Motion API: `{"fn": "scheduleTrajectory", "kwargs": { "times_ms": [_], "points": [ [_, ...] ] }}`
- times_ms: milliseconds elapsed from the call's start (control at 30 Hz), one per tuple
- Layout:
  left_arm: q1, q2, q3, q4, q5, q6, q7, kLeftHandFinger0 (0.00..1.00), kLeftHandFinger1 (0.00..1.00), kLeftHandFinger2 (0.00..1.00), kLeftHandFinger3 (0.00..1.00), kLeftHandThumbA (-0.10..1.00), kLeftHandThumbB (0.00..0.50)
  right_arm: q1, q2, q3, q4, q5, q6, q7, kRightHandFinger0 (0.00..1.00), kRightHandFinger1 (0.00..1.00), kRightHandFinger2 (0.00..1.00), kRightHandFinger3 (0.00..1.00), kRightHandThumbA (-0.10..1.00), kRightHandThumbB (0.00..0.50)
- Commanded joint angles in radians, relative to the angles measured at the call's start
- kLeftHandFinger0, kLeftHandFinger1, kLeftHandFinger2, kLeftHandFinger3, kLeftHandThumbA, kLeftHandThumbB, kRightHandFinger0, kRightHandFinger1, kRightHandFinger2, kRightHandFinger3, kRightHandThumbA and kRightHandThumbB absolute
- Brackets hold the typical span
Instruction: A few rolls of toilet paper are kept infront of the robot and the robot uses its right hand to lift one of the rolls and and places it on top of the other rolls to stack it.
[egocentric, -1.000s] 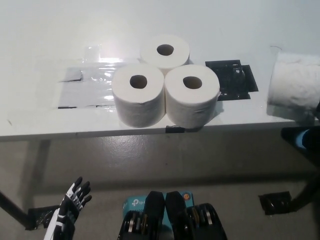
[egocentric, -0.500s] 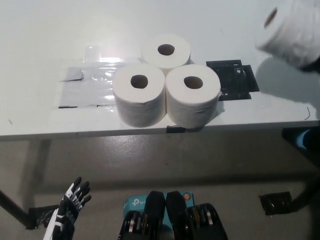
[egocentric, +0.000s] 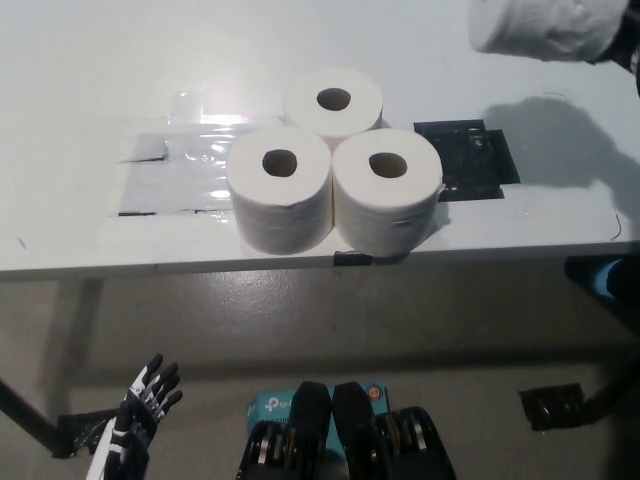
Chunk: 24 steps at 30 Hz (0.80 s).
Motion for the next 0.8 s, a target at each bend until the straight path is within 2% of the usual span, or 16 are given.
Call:
{"fn": "scheduleTrajectory", "kwargs": {
  "times_ms": [0, 200, 233, 333, 400, 500, 600, 700, 767],
  "points": [
    [0.012, 0.011, -0.002, -0.018, -0.01, -0.02, -0.001, 1.0, 1.0, 1.0, 1.0, 1.0, 0.255, -0.056, 0.017, 0.082, -0.093, -0.021, 0.055, 0.009, 0.0, 0.0, 0.0, 0.0, 0.98, 0.105],
    [0.011, 0.012, -0.009, -0.017, -0.002, -0.02, -0.004, 1.0, 1.0, 1.0, 1.0, 1.0, 0.251, -0.075, 0.054, 0.15, -0.071, -0.024, 0.063, -0.005, 0.0, 0.0, 0.0, 0.0, 0.9, 0.068],
    [0.011, 0.011, -0.01, -0.02, 0.003, -0.016, -0.001, 1.0, 1.0, 1.0, 1.0, 1.0, 0.254, -0.082, 0.059, 0.16, -0.06, -0.03, 0.06, -0.009, 0.0, 0.0, 0.0, 0.0, 0.89, 0.082],
    [0.009, 0.01, -0.012, -0.02, 0.011, -0.016, 0.003, 1.0, 1.0, 1.0, 1.0, 1.0, 0.244, -0.097, 0.073, 0.196, -0.063, -0.058, 0.075, -0.038, 0.0, 0.0, 0.0, 0.0, 0.89, 0.087],
    [0.009, 0.011, -0.011, -0.019, 0.012, -0.017, 0.003, 1.0, 1.0, 1.0, 1.0, 1.0, 0.251, -0.107, 0.076, 0.202, -0.04, -0.052, 0.065, -0.038, 0.0, 0.0, 0.0, 0.0, 0.88, 0.085],
    [0.008, 0.012, -0.011, -0.016, 0.011, -0.021, 0.001, 1.0, 1.0, 1.0, 1.0, 1.0, 0.235, -0.129, 0.084, 0.259, -0.003, -0.095, 0.025, -0.051, 0.0, 0.0, 0.0, 0.0, 0.92, 0.086],
    [0.009, 0.014, -0.011, -0.02, 0.015, -0.021, 0.002, 1.0, 1.0, 1.0, 1.0, 1.0, 0.232, -0.145, 0.091, 0.279, 0.03, -0.096, -0.005, -0.045, 0.0, 0.0, 0.0, 0.0, 0.92, 0.057],
    [0.009, 0.012, -0.012, -0.018, 0.017, -0.024, 0.003, 1.0, 1.0, 1.0, 1.0, 1.0, 0.245, -0.166, 0.1, 0.268, 0.069, -0.083, -0.004, -0.051, 0.0, 0.0, 0.0, 0.0, 0.88, 0.048],
    [0.012, 0.012, -0.014, -0.02, 0.016, -0.025, 0.0, 1.0, 1.0, 1.0, 1.0, 1.0, 0.272, -0.176, 0.107, 0.28, 0.087, -0.098, -0.019, -0.065, 0.0, 0.0, 0.0, 0.0, 0.86, 0.057]
  ]
}}
